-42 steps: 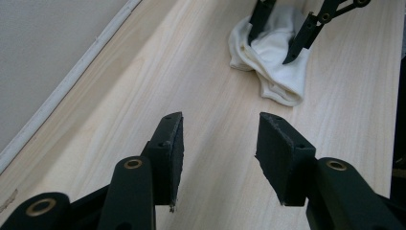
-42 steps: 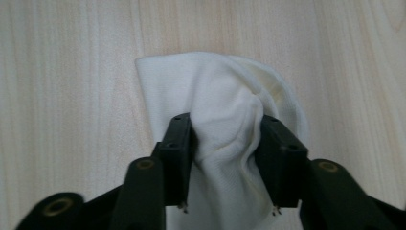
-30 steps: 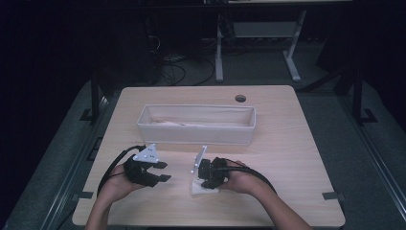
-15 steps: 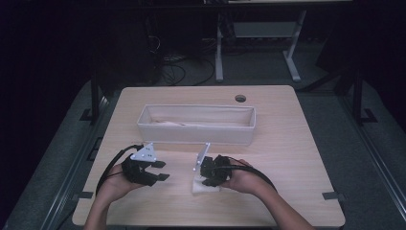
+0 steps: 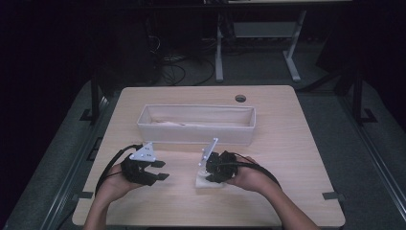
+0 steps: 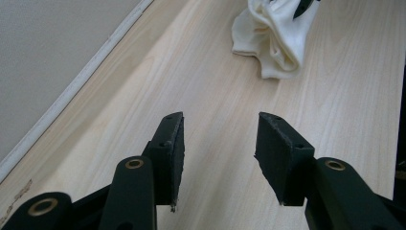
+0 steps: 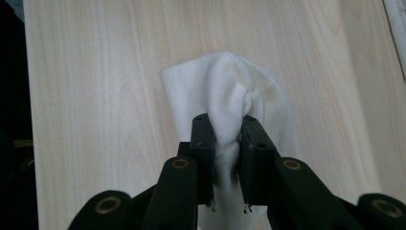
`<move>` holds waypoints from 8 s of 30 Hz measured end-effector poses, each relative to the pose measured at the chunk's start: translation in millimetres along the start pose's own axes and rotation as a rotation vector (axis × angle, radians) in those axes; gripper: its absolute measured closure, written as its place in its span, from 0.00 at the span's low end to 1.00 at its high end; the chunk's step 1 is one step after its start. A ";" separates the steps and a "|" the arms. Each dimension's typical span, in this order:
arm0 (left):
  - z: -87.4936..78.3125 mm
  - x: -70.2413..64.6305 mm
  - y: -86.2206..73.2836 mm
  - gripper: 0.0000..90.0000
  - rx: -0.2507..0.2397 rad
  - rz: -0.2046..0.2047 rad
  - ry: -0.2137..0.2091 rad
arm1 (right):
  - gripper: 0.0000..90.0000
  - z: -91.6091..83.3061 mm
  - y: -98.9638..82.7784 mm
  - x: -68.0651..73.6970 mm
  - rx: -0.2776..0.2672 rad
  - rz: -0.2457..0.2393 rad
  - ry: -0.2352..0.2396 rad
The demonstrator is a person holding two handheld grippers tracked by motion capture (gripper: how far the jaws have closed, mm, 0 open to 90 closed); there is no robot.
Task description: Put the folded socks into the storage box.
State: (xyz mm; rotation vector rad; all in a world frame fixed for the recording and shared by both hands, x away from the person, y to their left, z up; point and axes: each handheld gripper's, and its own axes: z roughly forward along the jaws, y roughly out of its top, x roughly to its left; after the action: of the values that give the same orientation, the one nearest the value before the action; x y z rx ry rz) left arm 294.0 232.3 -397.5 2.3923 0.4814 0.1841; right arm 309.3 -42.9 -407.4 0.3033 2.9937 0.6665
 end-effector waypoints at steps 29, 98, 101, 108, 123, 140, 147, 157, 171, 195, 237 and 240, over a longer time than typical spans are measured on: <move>0.5 0.2 0.6 0.59 0.007 0.004 -0.001 | 0.51 34.2 4.5 10.7 0.105 -0.074 0.041; -0.1 2.9 -1.3 0.54 -0.008 -0.002 0.000 | 0.82 -34.9 -19.1 -29.8 -0.008 0.060 -0.037; 0.4 2.7 -1.1 0.53 -0.009 -0.002 0.002 | 0.82 -38.5 -20.7 -32.3 -0.016 0.067 -0.037; 0.1 3.4 -1.5 0.49 -0.012 -0.004 0.010 | 0.82 -45.6 -23.9 -38.2 -0.022 0.075 -0.035; -2.6 6.6 -3.2 0.42 -0.021 -0.014 0.024 | 0.82 -64.1 -24.1 -53.0 -0.034 0.083 -0.044; -3.8 7.6 -4.2 0.39 -0.028 -0.021 0.032 | 0.82 -86.9 -23.9 -69.7 -0.036 0.096 -0.057; -2.7 7.3 -4.3 0.38 -0.031 -0.023 0.026 | 0.82 -89.4 -23.7 -71.7 -0.030 0.096 -0.054; -1.7 8.2 -4.9 0.35 -0.028 -0.025 0.032 | 0.82 -97.1 -23.0 -79.3 -0.029 0.096 -0.056; -3.4 10.5 -6.3 0.35 -0.032 -0.035 0.040 | 0.82 -107.2 -13.6 -90.3 -0.024 0.078 -0.048; -8.1 9.2 -8.4 0.35 -0.043 -0.046 0.051 | 0.82 -131.3 -4.8 -117.1 0.000 0.093 -0.089; -13.4 16.5 -18.0 0.35 -0.049 -0.078 0.063 | 0.81 -112.3 -11.1 -185.8 0.032 0.196 -0.082; -13.8 16.7 -18.3 0.35 -0.048 -0.077 0.067 | 0.81 -110.3 -11.3 -187.6 0.035 0.199 -0.078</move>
State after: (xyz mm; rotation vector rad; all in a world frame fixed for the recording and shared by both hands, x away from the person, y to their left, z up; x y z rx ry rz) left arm 300.6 259.8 -398.8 2.3225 0.5923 0.2398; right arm 479.9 -136.7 -309.5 0.6205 2.9280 0.6023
